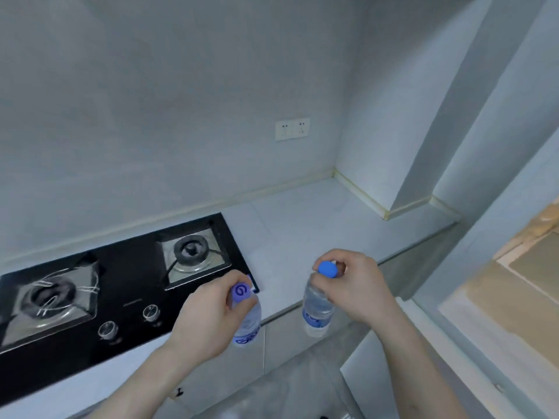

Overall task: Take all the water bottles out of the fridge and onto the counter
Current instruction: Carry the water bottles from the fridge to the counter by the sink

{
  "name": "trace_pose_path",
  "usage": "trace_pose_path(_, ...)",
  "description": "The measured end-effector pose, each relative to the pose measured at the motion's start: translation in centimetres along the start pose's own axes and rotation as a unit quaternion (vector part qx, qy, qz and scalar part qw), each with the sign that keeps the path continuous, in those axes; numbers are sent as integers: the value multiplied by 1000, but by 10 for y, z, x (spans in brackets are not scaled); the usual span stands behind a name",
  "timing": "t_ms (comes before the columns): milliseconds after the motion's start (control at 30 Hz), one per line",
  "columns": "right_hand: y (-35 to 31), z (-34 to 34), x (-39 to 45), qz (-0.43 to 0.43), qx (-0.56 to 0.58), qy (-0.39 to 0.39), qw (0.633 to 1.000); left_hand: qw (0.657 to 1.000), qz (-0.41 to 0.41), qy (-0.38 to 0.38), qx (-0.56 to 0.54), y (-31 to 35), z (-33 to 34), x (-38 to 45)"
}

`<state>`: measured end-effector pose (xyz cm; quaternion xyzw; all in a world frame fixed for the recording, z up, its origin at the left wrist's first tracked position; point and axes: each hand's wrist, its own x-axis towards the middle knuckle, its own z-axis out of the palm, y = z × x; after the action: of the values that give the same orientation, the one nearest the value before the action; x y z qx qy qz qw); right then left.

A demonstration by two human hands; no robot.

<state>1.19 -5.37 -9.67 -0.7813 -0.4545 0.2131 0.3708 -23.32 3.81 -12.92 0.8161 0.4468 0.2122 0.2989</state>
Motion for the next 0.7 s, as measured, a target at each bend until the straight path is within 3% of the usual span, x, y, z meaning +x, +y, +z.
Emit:
trace_pose_path(267, -99, 104, 2, -112, 3, -167, 980, 983, -128, 128, 1, -71, -80, -80)
trace_pose_path(700, -245, 286, -13, -290, -12, -378, 879, 898, -319, 303, 25, -165, -182, -192)
